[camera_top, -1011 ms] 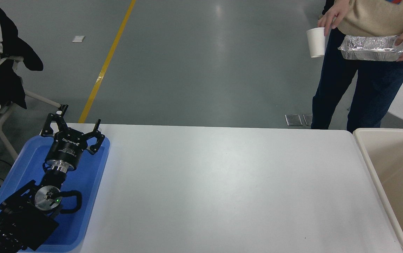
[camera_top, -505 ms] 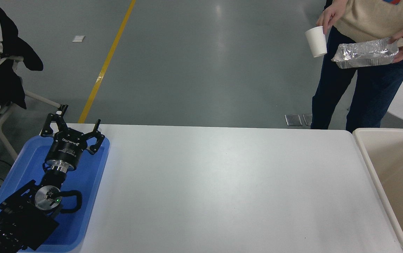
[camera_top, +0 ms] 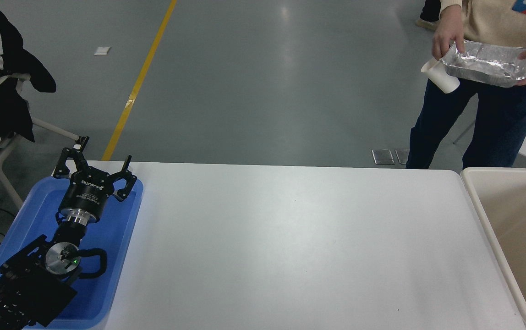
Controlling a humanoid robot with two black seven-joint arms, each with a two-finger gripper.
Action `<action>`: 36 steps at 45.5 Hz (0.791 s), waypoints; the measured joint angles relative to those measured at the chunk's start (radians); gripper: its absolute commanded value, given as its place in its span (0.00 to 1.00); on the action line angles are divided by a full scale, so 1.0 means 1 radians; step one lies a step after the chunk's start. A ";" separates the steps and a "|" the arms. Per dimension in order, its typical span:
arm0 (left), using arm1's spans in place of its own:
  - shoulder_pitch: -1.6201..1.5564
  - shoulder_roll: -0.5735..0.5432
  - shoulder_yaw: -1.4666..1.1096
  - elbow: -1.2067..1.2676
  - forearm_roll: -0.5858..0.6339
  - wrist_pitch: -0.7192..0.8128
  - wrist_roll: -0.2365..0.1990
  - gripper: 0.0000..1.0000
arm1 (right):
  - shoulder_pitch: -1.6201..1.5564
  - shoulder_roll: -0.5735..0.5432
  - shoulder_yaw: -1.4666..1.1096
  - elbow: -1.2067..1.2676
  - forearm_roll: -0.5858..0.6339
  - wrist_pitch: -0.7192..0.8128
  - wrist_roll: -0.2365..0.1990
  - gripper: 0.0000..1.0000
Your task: Pick up paper ball place in dustbin
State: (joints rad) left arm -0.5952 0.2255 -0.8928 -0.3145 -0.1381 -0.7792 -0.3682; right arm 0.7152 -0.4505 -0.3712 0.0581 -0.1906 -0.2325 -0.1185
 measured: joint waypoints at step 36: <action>0.001 0.001 0.000 0.000 -0.001 0.000 0.000 1.00 | -0.220 -0.132 1.329 0.767 -0.058 0.221 0.140 1.00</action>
State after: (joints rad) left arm -0.5938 0.2270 -0.8927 -0.3144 -0.1394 -0.7793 -0.3682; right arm 0.4953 -0.5820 0.9577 0.8251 -0.2481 -0.0116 0.0211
